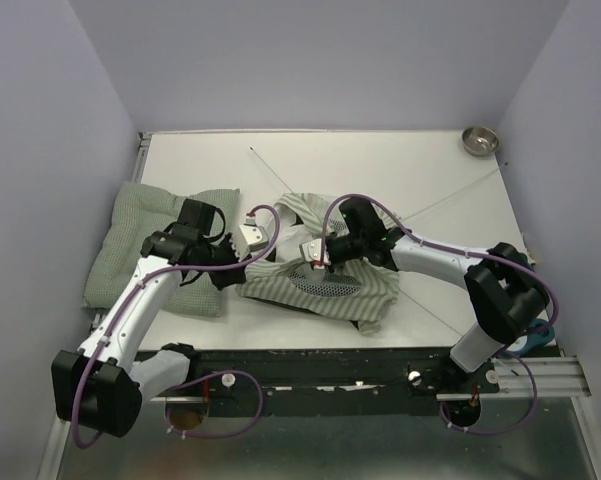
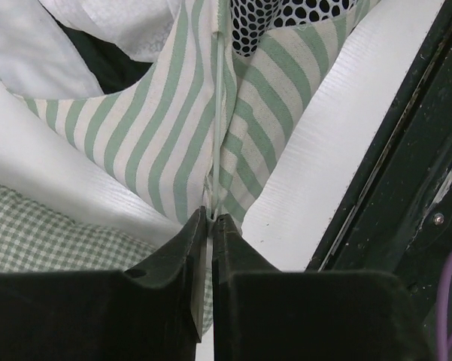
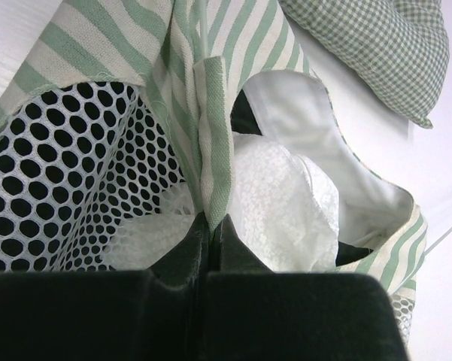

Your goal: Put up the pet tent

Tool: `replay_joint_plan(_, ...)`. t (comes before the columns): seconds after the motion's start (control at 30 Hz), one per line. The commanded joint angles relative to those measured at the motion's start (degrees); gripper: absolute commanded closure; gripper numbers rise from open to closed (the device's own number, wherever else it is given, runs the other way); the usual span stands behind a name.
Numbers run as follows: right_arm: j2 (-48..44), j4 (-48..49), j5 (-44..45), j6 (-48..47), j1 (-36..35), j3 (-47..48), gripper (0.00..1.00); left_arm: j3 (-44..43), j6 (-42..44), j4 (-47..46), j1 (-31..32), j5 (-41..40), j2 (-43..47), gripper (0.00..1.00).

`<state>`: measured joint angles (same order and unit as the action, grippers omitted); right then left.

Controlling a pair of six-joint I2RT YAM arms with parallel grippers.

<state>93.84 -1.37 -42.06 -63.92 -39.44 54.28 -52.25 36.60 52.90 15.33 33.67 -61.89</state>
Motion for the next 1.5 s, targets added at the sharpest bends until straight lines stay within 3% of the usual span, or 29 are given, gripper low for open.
replay_joint_plan(0.0,0.2,0.22,1.46,1.78,0.15,-0.32,0.99,-0.31,1.81,1.23,-0.39,2.36,-0.78,0.9)
replay_joint_plan(0.07,0.2,0.75,1.55,2.22,0.07,-0.58,0.99,-0.48,1.63,1.5,-0.39,3.68,-1.13,1.0)
replay_joint_plan(0.43,0.73,7.34,3.83,3.19,-1.95,-2.52,0.99,-2.95,-13.2,-4.29,7.42,4.83,-9.65,1.0)
replay_joint_plan(0.73,0.99,9.36,4.18,3.71,-3.36,-3.83,0.99,-3.74,-24.11,-15.28,8.13,3.86,-14.14,1.0)
replay_joint_plan(0.97,0.99,10.51,4.27,5.38,-4.59,-2.7,0.99,-5.76,-24.74,-16.97,9.36,5.0,-17.12,1.0)
replay_joint_plan(1.17,0.82,9.28,5.85,5.3,-4.68,-1.99,0.99,-4.8,-15.51,-9.32,6.83,3.77,-13.71,1.0)
replay_joint_plan(1.3,0.64,9.45,5.59,5.03,-4.77,-2.78,0.99,-3.04,-14.71,-9.66,6.2,3.86,-12.03,0.97)
replay_joint_plan(1.47,0.29,9.37,5.94,4.6,-4.59,-3.3,0.99,-5.05,-14.37,-7.65,5.76,4.03,-13.08,0.71)
